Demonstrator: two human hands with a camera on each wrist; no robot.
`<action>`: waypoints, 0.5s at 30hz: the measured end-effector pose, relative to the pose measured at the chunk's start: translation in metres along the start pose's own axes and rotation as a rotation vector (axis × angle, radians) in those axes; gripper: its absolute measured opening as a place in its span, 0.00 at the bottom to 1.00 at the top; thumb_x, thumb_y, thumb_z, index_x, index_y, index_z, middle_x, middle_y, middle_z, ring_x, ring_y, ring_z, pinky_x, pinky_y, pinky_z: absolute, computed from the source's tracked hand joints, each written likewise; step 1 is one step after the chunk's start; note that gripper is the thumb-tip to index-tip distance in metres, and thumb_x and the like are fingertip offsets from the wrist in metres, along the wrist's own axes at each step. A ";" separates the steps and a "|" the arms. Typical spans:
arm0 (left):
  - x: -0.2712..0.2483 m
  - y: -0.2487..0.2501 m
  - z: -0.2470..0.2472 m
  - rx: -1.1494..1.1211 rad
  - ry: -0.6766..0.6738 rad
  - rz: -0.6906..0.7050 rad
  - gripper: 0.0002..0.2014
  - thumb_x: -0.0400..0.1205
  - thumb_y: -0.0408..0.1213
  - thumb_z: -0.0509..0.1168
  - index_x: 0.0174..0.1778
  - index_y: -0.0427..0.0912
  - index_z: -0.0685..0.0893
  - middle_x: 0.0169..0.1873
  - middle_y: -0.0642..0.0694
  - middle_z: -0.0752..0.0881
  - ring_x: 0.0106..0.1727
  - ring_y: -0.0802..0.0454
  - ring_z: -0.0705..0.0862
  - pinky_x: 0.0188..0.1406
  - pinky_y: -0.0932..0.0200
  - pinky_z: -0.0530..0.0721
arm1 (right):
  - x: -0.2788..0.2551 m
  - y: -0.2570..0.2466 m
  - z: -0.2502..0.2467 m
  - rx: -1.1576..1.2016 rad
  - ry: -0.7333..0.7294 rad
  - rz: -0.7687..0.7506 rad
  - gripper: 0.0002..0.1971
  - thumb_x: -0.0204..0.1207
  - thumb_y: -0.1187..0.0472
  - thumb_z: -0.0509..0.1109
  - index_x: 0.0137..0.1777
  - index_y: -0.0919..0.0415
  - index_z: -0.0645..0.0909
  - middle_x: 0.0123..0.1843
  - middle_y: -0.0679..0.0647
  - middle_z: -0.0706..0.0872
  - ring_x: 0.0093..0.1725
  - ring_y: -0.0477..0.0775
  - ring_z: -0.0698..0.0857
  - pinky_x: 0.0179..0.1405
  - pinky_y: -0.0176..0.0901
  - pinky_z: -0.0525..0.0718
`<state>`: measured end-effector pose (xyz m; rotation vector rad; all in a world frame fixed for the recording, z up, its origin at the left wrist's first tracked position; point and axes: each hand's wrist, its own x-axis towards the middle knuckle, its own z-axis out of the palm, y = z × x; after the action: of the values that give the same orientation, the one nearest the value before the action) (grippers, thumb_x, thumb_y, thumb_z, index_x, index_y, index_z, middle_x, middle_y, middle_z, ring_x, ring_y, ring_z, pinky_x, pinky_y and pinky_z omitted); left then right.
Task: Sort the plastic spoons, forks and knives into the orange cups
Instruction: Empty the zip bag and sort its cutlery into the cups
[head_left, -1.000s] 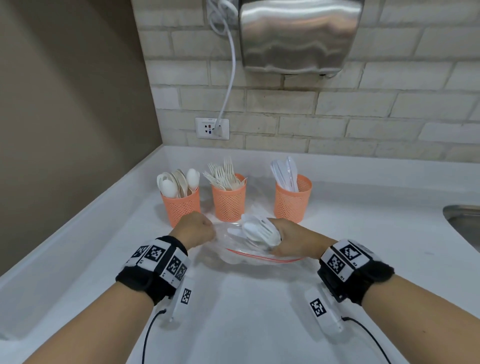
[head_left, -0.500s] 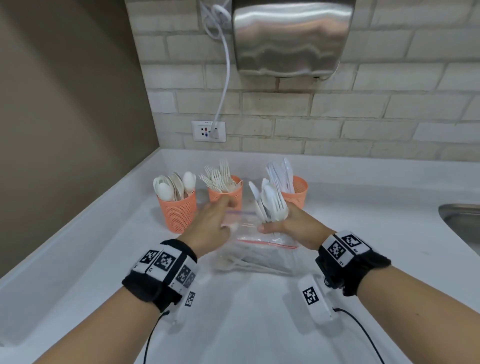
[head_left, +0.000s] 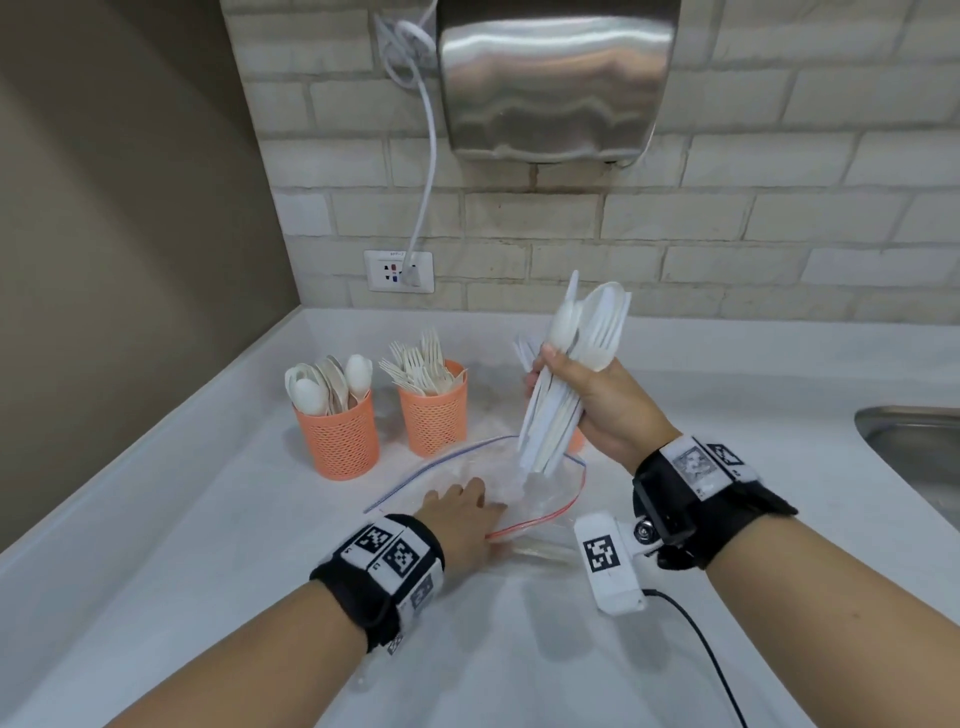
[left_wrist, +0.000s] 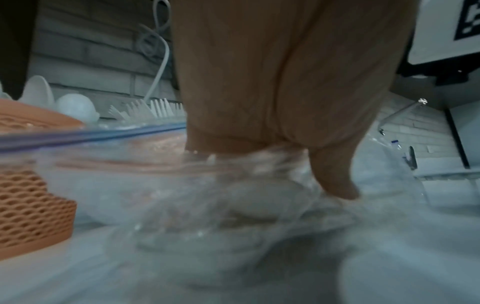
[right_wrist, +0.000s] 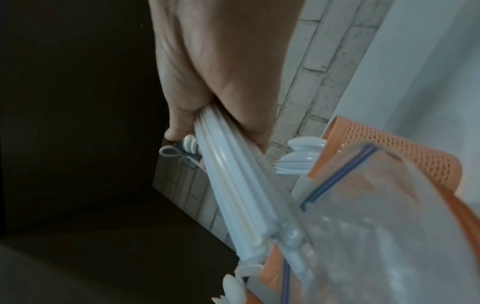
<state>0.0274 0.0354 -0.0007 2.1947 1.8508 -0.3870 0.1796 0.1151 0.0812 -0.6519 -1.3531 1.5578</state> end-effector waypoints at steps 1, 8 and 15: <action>0.000 -0.004 -0.003 -0.073 0.006 0.011 0.30 0.78 0.59 0.60 0.73 0.47 0.68 0.67 0.41 0.68 0.64 0.39 0.72 0.68 0.44 0.70 | 0.001 -0.003 -0.002 0.040 0.028 0.003 0.04 0.79 0.63 0.67 0.44 0.62 0.77 0.36 0.55 0.81 0.38 0.52 0.84 0.49 0.47 0.85; -0.010 0.000 -0.056 -0.835 0.501 0.137 0.45 0.63 0.59 0.76 0.75 0.51 0.67 0.62 0.52 0.77 0.60 0.56 0.77 0.57 0.65 0.76 | -0.001 -0.007 0.003 0.034 0.078 0.087 0.06 0.78 0.63 0.68 0.41 0.62 0.77 0.32 0.56 0.81 0.31 0.50 0.83 0.34 0.40 0.84; -0.002 0.016 -0.070 -1.518 0.371 0.264 0.22 0.75 0.20 0.65 0.63 0.40 0.74 0.38 0.43 0.86 0.41 0.50 0.86 0.35 0.61 0.86 | -0.006 0.002 0.043 -0.198 -0.078 0.250 0.16 0.78 0.51 0.67 0.59 0.61 0.80 0.48 0.60 0.88 0.52 0.57 0.88 0.51 0.52 0.87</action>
<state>0.0459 0.0559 0.0659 1.3056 1.1244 1.1549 0.1451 0.0908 0.0893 -0.9198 -1.5446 1.6724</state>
